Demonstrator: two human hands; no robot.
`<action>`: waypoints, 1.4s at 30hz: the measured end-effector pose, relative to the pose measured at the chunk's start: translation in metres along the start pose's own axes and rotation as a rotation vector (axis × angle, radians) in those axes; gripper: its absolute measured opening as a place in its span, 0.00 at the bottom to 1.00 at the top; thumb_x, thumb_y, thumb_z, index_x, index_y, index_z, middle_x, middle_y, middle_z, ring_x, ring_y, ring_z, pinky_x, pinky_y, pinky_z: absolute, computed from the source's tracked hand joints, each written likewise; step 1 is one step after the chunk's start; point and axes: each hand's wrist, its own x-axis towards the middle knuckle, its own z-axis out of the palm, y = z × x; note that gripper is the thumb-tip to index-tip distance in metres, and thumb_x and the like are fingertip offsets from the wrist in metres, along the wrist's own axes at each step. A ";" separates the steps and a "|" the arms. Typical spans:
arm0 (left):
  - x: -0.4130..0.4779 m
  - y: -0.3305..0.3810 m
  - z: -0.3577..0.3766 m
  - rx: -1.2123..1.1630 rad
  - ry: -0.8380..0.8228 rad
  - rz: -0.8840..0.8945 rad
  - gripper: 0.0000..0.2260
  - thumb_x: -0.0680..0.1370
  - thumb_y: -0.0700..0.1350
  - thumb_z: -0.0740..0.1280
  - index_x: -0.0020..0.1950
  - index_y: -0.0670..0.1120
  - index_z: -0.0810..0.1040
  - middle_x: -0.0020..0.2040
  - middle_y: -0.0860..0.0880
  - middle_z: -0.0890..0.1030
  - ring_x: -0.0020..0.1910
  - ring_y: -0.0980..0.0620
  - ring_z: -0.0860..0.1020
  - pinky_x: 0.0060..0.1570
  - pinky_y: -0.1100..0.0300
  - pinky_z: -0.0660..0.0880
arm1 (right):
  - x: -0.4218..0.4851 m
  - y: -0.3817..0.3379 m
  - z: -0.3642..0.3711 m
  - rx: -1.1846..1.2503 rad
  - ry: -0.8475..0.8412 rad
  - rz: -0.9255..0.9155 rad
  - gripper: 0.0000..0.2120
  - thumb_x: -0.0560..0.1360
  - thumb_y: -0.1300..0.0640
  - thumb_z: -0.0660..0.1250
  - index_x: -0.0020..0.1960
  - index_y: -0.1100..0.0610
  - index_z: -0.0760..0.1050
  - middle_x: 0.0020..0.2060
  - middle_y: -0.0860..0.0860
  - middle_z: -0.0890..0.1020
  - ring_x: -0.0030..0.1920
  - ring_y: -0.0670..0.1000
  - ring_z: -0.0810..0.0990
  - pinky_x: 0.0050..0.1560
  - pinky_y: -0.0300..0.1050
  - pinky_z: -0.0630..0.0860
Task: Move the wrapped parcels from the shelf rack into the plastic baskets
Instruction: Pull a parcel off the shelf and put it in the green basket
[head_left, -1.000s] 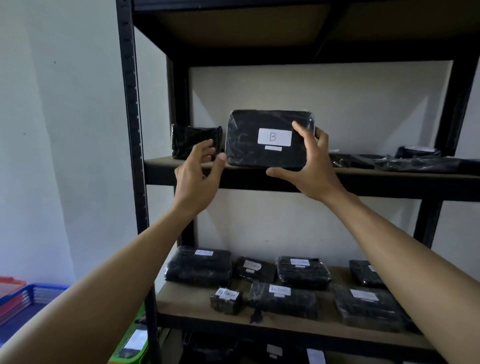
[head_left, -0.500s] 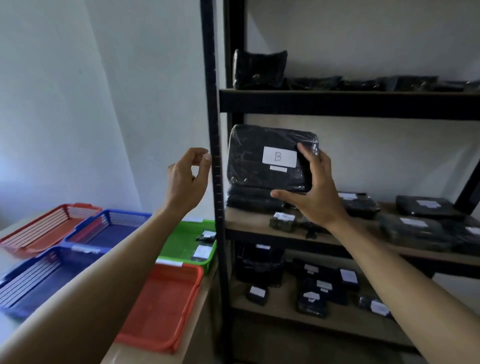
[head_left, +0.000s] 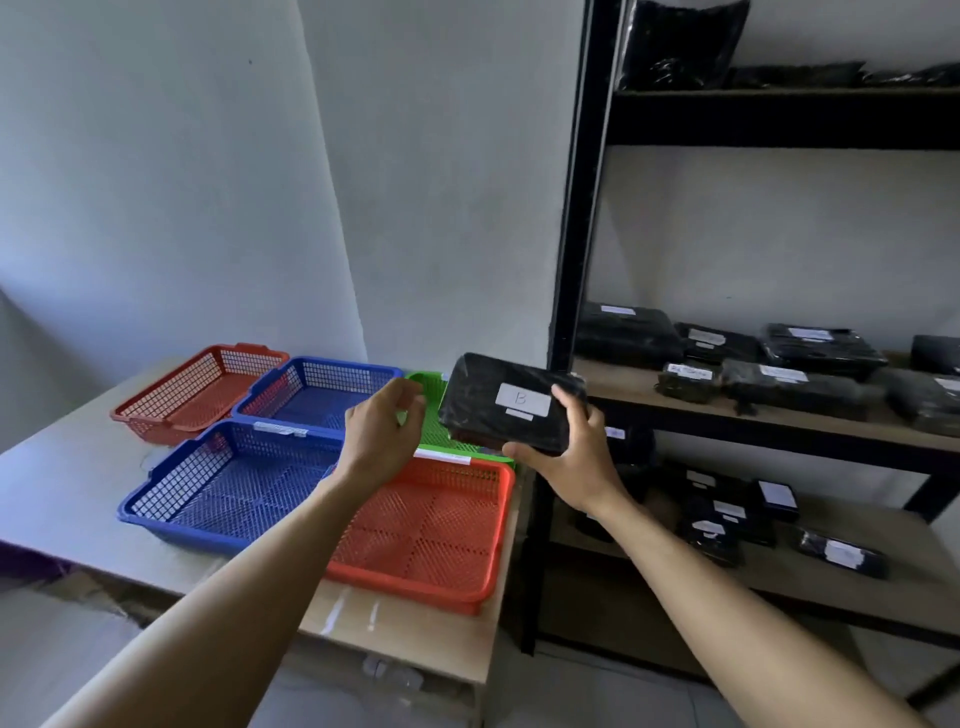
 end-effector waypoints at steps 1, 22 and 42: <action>0.001 -0.008 0.000 -0.003 -0.010 -0.014 0.07 0.78 0.48 0.65 0.54 0.48 0.79 0.46 0.52 0.83 0.49 0.50 0.80 0.59 0.44 0.72 | 0.005 0.002 0.013 -0.004 -0.022 0.025 0.53 0.61 0.33 0.75 0.78 0.46 0.54 0.72 0.55 0.56 0.72 0.55 0.61 0.70 0.53 0.64; 0.125 -0.148 0.060 0.137 -0.291 -0.239 0.13 0.78 0.50 0.65 0.60 0.48 0.77 0.50 0.55 0.82 0.51 0.54 0.79 0.62 0.45 0.70 | 0.181 0.086 0.173 -0.143 -0.236 0.342 0.52 0.62 0.32 0.75 0.77 0.45 0.54 0.72 0.57 0.56 0.74 0.59 0.58 0.72 0.58 0.62; 0.239 -0.269 0.139 0.167 -0.587 -0.191 0.13 0.78 0.52 0.63 0.61 0.49 0.76 0.57 0.53 0.81 0.58 0.50 0.77 0.61 0.52 0.62 | 0.306 0.117 0.244 -0.313 -0.471 0.428 0.51 0.60 0.48 0.82 0.76 0.45 0.58 0.76 0.52 0.53 0.76 0.58 0.54 0.72 0.62 0.60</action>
